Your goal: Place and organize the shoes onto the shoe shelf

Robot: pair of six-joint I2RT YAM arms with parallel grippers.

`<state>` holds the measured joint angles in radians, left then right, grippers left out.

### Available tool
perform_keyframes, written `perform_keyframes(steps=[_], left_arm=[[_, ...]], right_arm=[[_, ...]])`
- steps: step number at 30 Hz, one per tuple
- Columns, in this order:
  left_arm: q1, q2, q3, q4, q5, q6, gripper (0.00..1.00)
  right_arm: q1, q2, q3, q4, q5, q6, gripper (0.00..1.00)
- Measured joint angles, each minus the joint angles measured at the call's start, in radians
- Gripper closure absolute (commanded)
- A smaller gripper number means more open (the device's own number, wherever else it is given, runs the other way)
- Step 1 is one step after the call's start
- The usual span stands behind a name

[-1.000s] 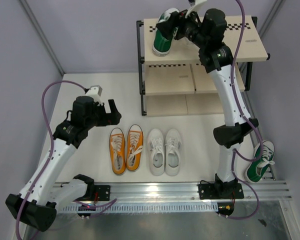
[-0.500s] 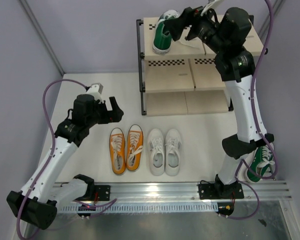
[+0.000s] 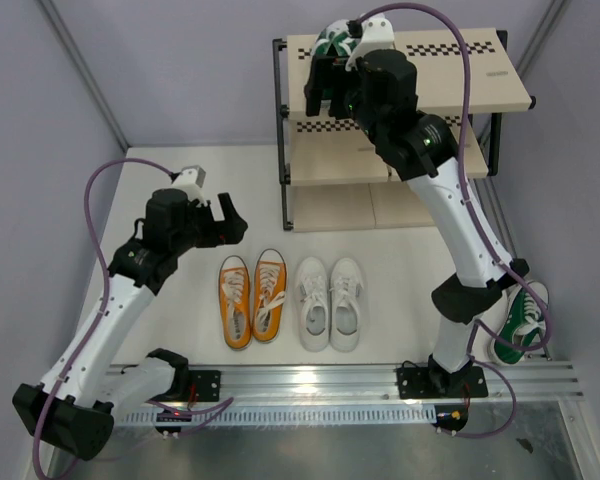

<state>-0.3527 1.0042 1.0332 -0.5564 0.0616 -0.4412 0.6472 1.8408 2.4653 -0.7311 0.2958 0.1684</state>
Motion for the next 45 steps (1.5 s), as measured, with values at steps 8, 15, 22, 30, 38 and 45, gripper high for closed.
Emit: perform_keyframes(steps=[8, 15, 22, 30, 38, 45], left_arm=[[0.000, -0.026, 0.000, 0.000, -0.003, 0.005, 0.01], [0.000, -0.068, 0.000, 0.000, -0.013, 0.020, 0.01], [0.000, -0.109, 0.000, 0.008, -0.023, 0.062, 0.01], [0.000, -0.124, 0.000, 0.018, -0.040, 0.089, 0.01], [0.000, -0.123, 0.000, 0.022, -0.041, 0.089, 0.01], [-0.001, -0.122, 0.020, 0.021, -0.043, 0.091, 0.01]], right_arm=[[0.003, 0.067, 0.031, 0.009, 0.109, 0.000, 0.19], [0.005, 0.097, 0.035, 0.057, 0.106, -0.029, 0.32], [0.003, 0.089, 0.009, 0.087, 0.061, -0.098, 0.36], [-0.010, 0.027, -0.116, 0.180, -0.023, -0.190, 0.40], [-0.019, 0.007, -0.152, 0.209, -0.060, -0.216, 0.16], [-0.019, 0.005, -0.106, 0.068, -0.095, -0.218, 0.00]])
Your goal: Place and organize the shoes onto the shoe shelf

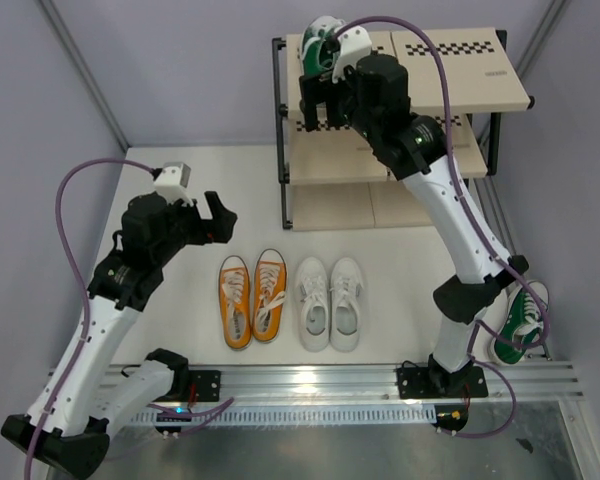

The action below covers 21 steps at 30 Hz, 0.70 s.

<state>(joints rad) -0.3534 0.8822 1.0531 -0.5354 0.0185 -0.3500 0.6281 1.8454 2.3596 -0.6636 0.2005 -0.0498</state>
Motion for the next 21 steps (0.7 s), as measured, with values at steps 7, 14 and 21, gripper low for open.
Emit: perform_keyframes(steps=[7, 14, 21], left_arm=[[0.000, 0.008, 0.073, -0.005, -0.018, -0.001, 0.01], [0.000, 0.007, 0.088, -0.010, 0.002, -0.009, 0.01], [0.000, 0.005, 0.090, -0.023, 0.043, -0.016, 0.01]], right_arm=[[0.001, -0.224, -0.109, -0.138, -0.010, 0.123, 0.00], [-0.005, -0.837, -0.501, -0.288, 0.366, 0.433, 0.00], [-0.063, -1.142, -0.899, -0.603, 0.704, 0.935, 0.01]])
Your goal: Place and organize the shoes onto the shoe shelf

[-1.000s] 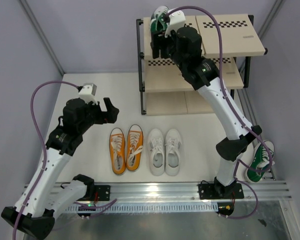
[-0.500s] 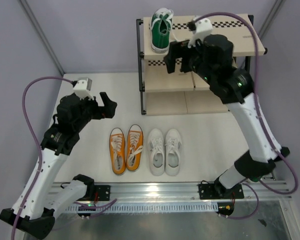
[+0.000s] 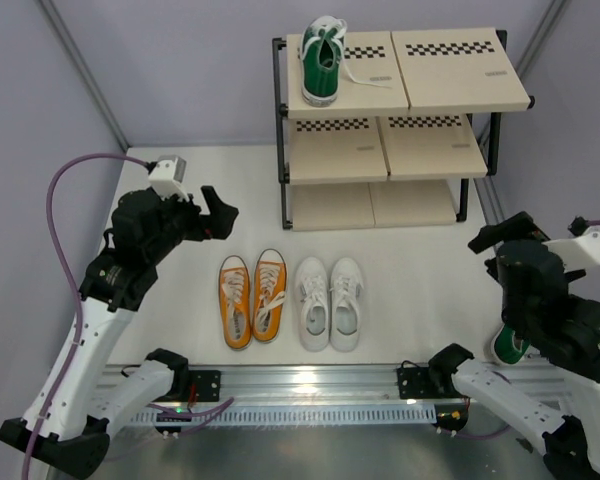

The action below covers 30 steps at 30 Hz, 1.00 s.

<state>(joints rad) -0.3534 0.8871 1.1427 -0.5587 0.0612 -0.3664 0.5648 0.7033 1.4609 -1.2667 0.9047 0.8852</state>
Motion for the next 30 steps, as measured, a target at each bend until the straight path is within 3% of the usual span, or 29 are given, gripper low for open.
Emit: perform_keyframes(steps=[4, 10, 14, 18, 22, 30], left_arm=[[0.000, 0.000, -0.003, 0.001, 0.043, -0.018, 0.01], [0.000, 0.001, -0.018, 0.000, 0.095, -0.048, 0.01], [0.000, 0.000, -0.037, 0.001, 0.100, -0.067, 0.01], [0.000, 0.000, -0.052, 0.000, 0.100, -0.079, 0.01], [0.000, 0.004, -0.052, 0.000, 0.100, -0.081, 0.01], [0.000, 0.040, -0.053, 0.000, 0.113, -0.079, 0.01]], right_arm=[[-0.007, -0.016, -0.191, -0.061, 0.063, 0.117, 0.01], [-0.099, 0.097, -0.359, 0.035, 0.030, -0.035, 0.00], [-0.378, 0.167, -0.396, 0.266, -0.156, -0.238, 0.01], [-0.614, 0.174, -0.386, 0.384, -0.314, -0.357, 0.00], [-0.811, 0.195, -0.394, 0.428, -0.453, -0.407, 0.00], [-1.115, 0.126, -0.629, 0.436, -0.647, -0.460, 0.00]])
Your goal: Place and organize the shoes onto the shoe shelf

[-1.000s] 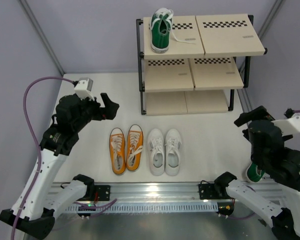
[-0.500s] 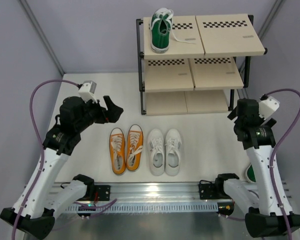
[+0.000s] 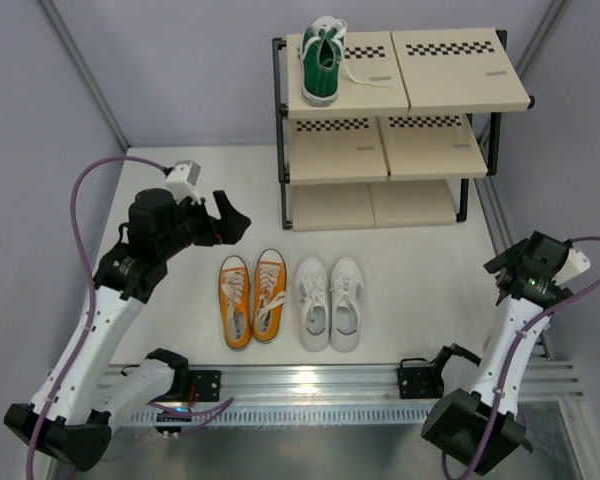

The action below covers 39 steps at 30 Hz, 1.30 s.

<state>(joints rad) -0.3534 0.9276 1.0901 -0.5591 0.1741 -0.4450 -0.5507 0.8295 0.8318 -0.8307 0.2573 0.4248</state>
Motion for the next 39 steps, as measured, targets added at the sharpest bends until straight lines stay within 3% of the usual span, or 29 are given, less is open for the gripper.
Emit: perform_keyframes(steps=[3, 18, 31, 39], left_arm=[[0.000, 0.020, 0.000, -0.002, 0.011, 0.000, 0.01], [0.000, 0.026, -0.002, -0.023, 0.021, 0.003, 0.01], [0.000, 0.035, -0.026, -0.018, 0.021, 0.003, 0.01], [0.000, 0.039, -0.036, -0.013, 0.020, 0.003, 0.01]], right_arm=[[-0.103, -0.018, -0.061, 0.000, -0.065, -0.003, 0.00], [-0.253, 0.072, -0.100, 0.024, -0.120, 0.064, 0.01], [-0.264, 0.097, -0.105, 0.033, 0.040, 0.059, 0.00], [-0.265, 0.192, -0.132, 0.072, 0.011, 0.054, 0.00]])
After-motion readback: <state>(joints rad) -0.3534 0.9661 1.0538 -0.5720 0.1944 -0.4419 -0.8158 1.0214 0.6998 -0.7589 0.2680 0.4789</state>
